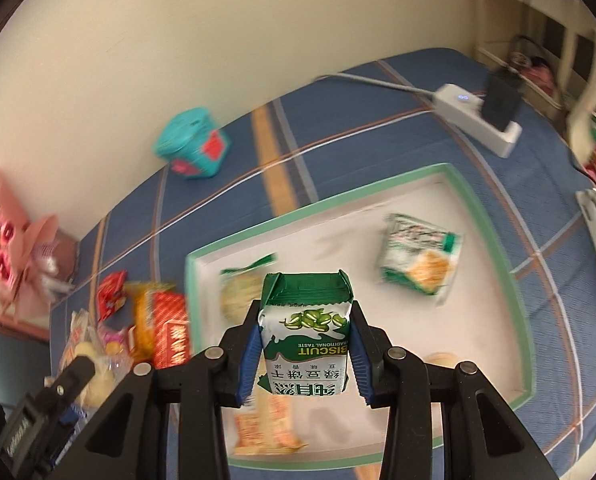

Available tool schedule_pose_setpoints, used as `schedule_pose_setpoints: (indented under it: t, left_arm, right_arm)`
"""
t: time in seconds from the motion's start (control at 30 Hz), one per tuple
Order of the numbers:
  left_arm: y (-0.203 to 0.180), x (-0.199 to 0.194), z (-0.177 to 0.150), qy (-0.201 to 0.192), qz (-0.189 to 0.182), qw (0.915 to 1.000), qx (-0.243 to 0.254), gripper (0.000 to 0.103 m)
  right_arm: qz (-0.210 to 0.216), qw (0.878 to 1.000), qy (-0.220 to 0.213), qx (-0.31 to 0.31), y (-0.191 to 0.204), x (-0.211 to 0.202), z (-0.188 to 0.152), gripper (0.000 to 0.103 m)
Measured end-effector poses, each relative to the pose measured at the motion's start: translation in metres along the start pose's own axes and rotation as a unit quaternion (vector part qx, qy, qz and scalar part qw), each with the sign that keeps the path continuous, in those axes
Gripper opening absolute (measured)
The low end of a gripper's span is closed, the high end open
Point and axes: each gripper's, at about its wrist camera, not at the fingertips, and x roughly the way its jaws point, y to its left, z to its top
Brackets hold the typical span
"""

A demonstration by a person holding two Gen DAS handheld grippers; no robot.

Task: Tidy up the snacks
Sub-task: 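Carry the bun pack with the left tool while the right tool carries the carton to the tray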

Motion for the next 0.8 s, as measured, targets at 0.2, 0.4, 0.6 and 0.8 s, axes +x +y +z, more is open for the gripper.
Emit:
schedule_pose_setpoints:
  t: [0.2, 0.4, 0.6, 0.8]
  left_arm:
    - [-0.045, 0.009, -0.012, 0.012, -0.013, 0.9983, 0.056, 0.06]
    - [-0.077, 0.015, -0.013, 0.014, -0.037, 0.9956, 0.086, 0.06]
    - [-0.094, 0.026, -0.01, 0.006, -0.038, 0.9934, 0.108, 0.06]
    - [-0.097, 0.048, -0.008, 0.018, -0.034, 0.993, 0.112, 0.06]
  right_arm:
    - [-0.026, 0.999, -0.022, 0.024, -0.027, -0.016, 0.009, 0.042]
    - [-0.032, 0.998, -0.042, 0.031, -0.038, -0.031, 0.015, 0.042]
    - [-0.043, 0.998, -0.045, 0.024, -0.038, -0.032, 0.018, 0.042]
    - [-0.05, 0.998, -0.032, 0.016, -0.038, -0.017, 0.019, 0.042]
